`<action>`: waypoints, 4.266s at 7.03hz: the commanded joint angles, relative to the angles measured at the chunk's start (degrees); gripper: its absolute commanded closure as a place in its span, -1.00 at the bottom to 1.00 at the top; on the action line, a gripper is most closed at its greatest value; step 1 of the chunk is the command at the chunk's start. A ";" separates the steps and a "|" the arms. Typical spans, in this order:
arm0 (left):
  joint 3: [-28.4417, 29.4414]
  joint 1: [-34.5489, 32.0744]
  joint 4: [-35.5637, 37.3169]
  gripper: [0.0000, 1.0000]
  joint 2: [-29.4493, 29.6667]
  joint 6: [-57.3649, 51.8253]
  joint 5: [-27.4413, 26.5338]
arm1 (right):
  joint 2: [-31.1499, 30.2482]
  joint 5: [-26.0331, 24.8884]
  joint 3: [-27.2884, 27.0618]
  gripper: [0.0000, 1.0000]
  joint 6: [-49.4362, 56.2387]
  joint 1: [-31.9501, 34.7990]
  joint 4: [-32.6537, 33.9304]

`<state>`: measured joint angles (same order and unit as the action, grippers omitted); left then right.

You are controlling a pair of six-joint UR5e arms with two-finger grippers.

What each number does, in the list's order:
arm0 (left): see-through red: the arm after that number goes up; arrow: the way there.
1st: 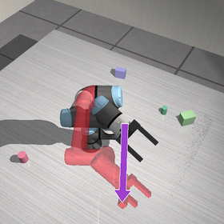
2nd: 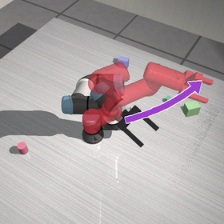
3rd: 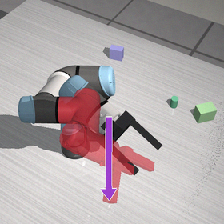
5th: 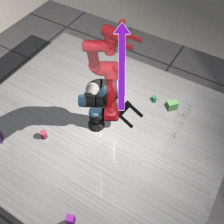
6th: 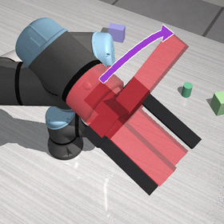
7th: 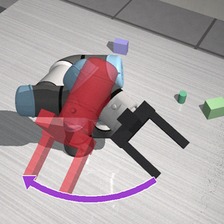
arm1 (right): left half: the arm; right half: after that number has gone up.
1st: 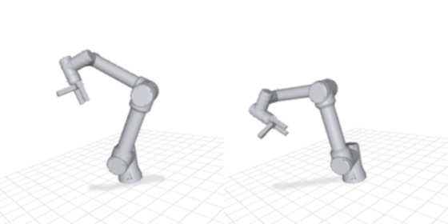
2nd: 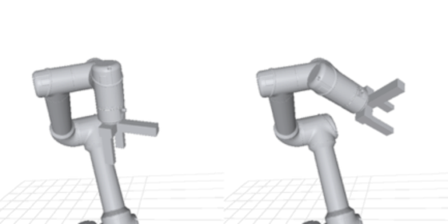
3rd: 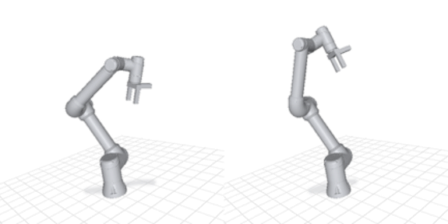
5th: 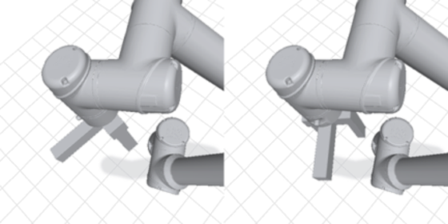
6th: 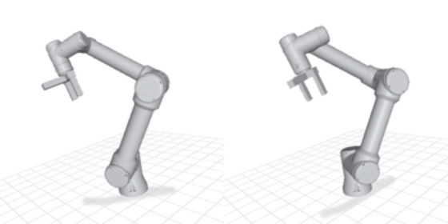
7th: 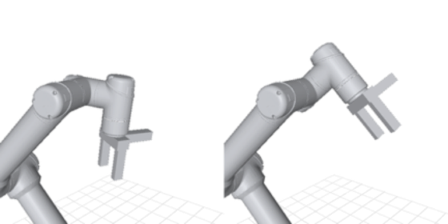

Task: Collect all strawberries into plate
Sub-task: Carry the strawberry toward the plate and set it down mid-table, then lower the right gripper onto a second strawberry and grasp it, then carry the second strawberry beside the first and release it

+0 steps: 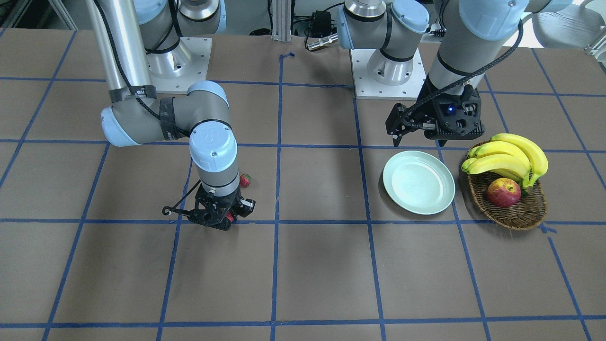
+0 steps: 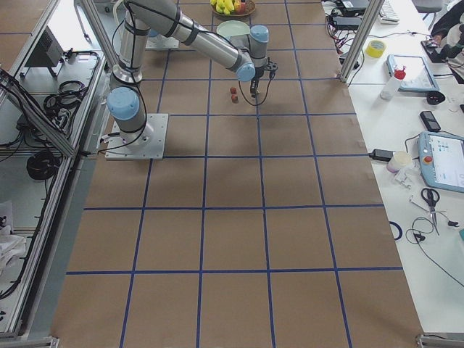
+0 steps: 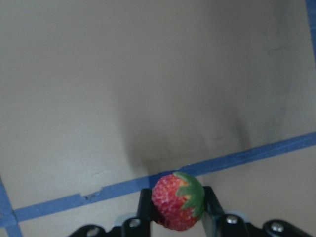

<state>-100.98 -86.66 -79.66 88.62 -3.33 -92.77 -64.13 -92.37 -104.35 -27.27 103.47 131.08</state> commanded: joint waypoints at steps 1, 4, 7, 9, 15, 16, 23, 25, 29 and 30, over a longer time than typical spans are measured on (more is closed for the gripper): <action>-0.45 0.00 0.12 -1.00 0.06 0.08 -0.04 | -0.38 4.97 1.68 1.00 -6.43 6.86 1.63; -0.45 0.00 0.12 -1.00 0.06 0.08 -0.04 | 1.63 5.18 4.24 0.96 -17.95 19.36 1.90; -0.53 0.09 0.47 -1.00 0.06 -0.01 -0.13 | 3.92 4.92 3.89 -0.44 -19.58 20.37 1.81; -0.53 0.09 0.47 -1.00 0.06 -0.01 -0.13 | 2.88 4.84 3.89 -1.00 -19.06 20.28 0.85; -0.62 0.09 0.47 -1.00 0.06 -0.01 -0.13 | -9.34 0.87 1.62 -1.00 -2.34 3.32 -14.70; -1.14 0.00 0.47 -1.00 -0.03 0.60 -0.05 | -8.82 1.48 -1.35 -0.96 -7.31 3.31 -12.62; -1.85 -0.09 0.38 -1.00 -0.47 0.16 -0.05 | -3.10 4.93 -5.77 -0.42 -38.39 3.31 -7.07; -2.29 -0.09 0.38 -1.00 -0.90 -0.01 -0.31 | -3.72 4.57 -6.75 0.67 -36.99 3.31 -6.45; -2.82 -0.09 0.29 -1.00 -0.82 -0.01 -3.38 | -4.25 7.01 -3.86 1.00 -23.61 4.01 -6.53; -2.56 -0.09 0.38 -1.00 -0.91 -0.01 -3.30 | -3.64 11.38 -2.89 1.00 -21.53 5.85 -5.49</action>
<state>-103.72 -86.75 -79.34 87.79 -3.34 -96.06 -68.24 -84.91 -108.53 -53.42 107.70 124.91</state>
